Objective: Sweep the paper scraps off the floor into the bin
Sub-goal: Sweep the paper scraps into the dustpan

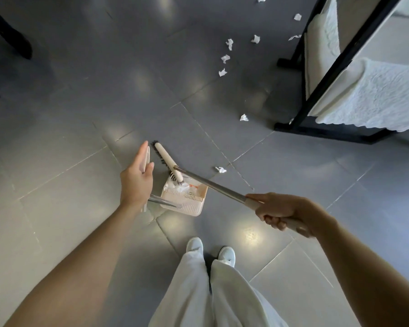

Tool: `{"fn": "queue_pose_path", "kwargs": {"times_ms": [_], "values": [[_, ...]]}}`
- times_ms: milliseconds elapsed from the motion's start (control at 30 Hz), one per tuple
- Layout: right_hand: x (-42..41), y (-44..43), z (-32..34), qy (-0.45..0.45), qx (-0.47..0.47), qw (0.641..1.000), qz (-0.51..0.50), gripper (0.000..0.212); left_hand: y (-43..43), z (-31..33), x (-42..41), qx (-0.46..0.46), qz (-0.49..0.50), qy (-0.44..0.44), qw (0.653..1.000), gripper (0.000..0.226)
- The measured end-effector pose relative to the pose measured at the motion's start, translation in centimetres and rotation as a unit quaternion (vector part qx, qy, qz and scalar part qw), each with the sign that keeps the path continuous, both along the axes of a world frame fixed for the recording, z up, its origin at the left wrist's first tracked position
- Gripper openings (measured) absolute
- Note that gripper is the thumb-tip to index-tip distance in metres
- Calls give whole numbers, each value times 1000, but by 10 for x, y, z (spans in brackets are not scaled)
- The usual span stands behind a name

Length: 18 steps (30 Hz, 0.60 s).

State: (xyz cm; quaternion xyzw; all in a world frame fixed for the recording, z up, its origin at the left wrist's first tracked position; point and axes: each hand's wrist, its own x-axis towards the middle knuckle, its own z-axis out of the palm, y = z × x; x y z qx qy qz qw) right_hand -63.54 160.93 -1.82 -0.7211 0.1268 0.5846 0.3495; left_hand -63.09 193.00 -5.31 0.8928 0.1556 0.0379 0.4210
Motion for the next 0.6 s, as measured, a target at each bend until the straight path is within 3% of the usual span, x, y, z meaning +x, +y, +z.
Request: {"fn": "queue_pose_path", "kwargs": {"times_ms": [333, 600], "values": [[-33, -15, 15, -96, -49, 992, -69, 71, -12, 3, -17, -8, -80, -7, 997, 52], [-74, -21, -27, -126, -97, 972, -176, 68, -36, 0, -11, -46, -169, 26, 984, 56]]}}
